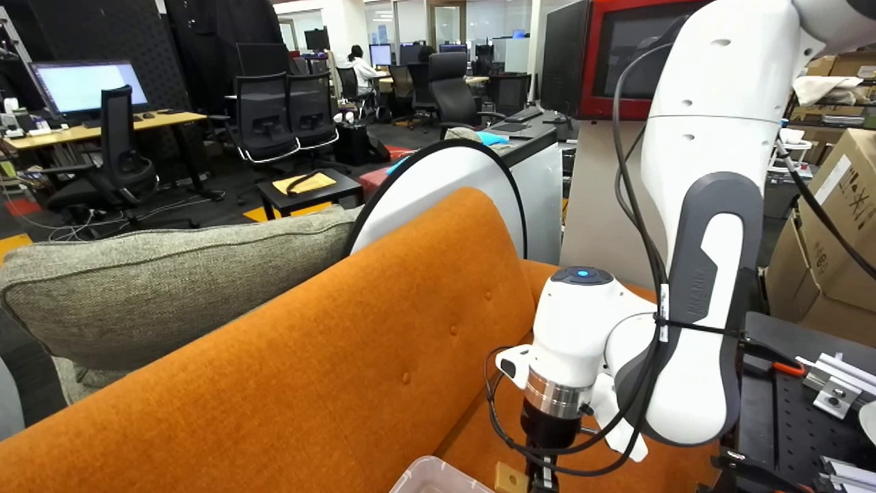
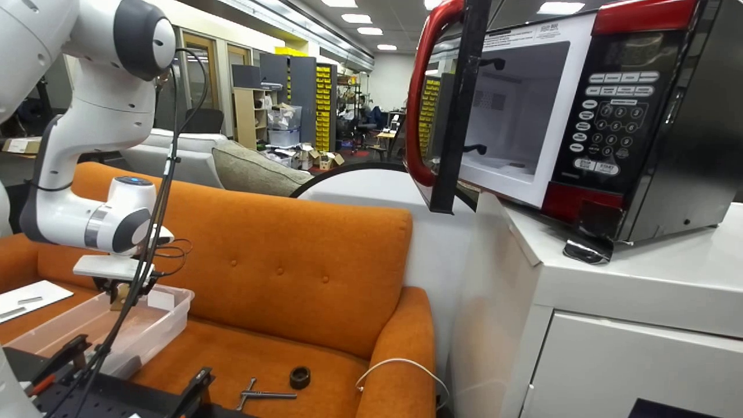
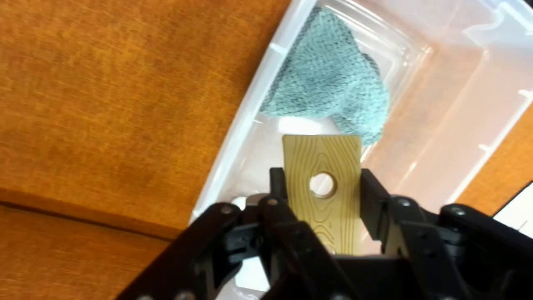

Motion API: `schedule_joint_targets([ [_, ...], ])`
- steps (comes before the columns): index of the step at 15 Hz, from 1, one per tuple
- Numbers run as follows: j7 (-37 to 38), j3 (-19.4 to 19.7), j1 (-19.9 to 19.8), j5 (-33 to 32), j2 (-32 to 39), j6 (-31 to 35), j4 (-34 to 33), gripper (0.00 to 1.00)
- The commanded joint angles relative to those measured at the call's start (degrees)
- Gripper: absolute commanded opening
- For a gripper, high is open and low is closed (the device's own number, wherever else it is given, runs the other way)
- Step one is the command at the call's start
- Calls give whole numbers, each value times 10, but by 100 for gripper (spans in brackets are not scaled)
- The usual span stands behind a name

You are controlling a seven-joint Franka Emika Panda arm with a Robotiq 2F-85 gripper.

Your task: Pick the objects on the sofa and put them in the storage box

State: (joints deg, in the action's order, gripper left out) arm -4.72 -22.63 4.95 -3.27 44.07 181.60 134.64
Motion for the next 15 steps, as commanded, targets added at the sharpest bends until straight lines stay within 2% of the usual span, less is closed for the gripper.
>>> schedule_joint_targets([
  [1, -24, -36, -16, -26, 11, -12, -14, 19],
  [2, -30, -59, -32, -30, 23, -17, -20, 19],
  [3, -31, -66, -32, -31, 30, -24, -27, 64],
  [5, -38, -78, -34, -32, 44, -41, -41, 74],
  [8, -50, -86, -41, -27, 56, -59, -53, 96],
  [10, -55, -83, -48, -24, 52, -61, -50, 100],
  [15, -36, -44, -54, -14, 4, -38, -21, 100],
])
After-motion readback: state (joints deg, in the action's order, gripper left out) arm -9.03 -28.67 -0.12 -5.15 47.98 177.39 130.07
